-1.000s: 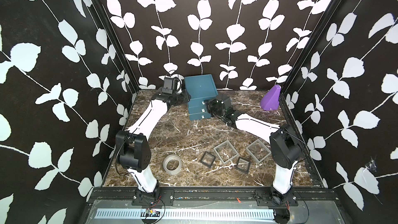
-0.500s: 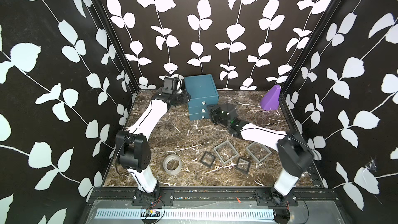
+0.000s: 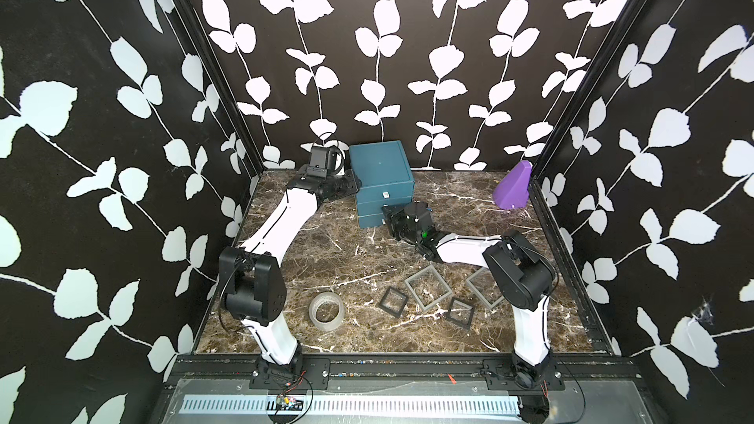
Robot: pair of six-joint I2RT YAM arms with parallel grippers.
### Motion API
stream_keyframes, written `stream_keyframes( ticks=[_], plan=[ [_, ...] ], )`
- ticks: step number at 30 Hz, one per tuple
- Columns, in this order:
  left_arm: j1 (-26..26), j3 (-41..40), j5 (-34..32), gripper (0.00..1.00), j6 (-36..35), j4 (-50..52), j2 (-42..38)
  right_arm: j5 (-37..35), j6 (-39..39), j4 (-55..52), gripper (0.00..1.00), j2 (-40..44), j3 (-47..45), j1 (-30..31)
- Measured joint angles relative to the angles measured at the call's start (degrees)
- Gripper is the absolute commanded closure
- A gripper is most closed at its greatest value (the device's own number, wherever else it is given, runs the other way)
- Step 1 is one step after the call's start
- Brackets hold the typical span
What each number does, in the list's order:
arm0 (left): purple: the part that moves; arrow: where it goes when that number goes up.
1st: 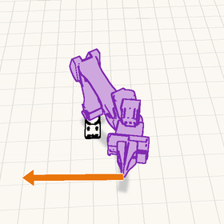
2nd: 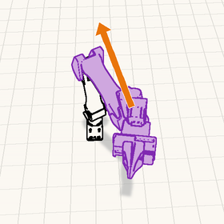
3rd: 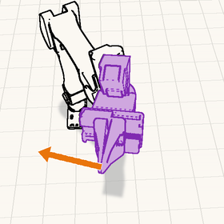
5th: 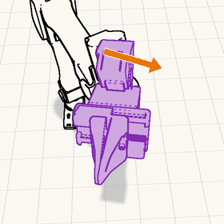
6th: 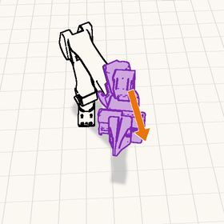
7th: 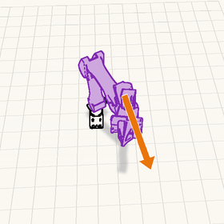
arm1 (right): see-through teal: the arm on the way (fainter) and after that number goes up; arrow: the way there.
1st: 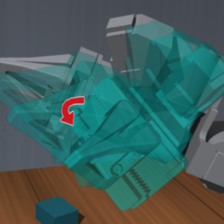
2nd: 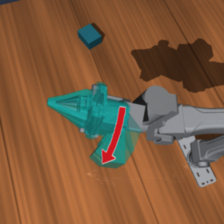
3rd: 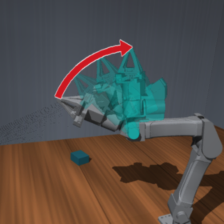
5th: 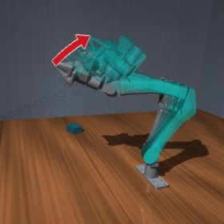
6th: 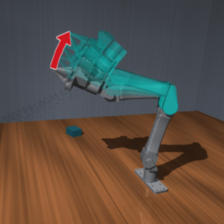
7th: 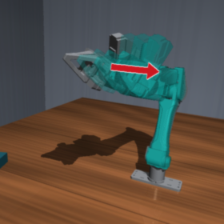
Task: Place the brooch boxes into the drawer by color
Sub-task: Open the drawer in the storage box.
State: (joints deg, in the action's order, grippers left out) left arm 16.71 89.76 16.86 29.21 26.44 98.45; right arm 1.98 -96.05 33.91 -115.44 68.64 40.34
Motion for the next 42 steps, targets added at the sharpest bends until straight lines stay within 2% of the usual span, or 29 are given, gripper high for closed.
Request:
stream_keyframes(
  ticks=[8,21,30,42],
  plan=[
    [0.0,0.1,0.0,0.78,-0.3,0.2,0.0,-0.1,-0.1,3.2,0.53,-0.2,0.1,-0.5],
    [0.0,0.2,0.0,0.78,-0.3,0.3,0.0,-0.3,-0.3,4.5,1.0,-2.3,0.3,-1.4],
    [0.0,0.4,0.0,0.79,-0.3,0.4,0.1,-0.2,-0.6,2.8,1.0,-0.7,-0.6,-1.3],
    [0.5,1.0,0.5,0.8,-0.4,1.4,0.2,-1.6,-2.3,-4.9,1.0,15.7,-14.4,2.2]
  ],
)
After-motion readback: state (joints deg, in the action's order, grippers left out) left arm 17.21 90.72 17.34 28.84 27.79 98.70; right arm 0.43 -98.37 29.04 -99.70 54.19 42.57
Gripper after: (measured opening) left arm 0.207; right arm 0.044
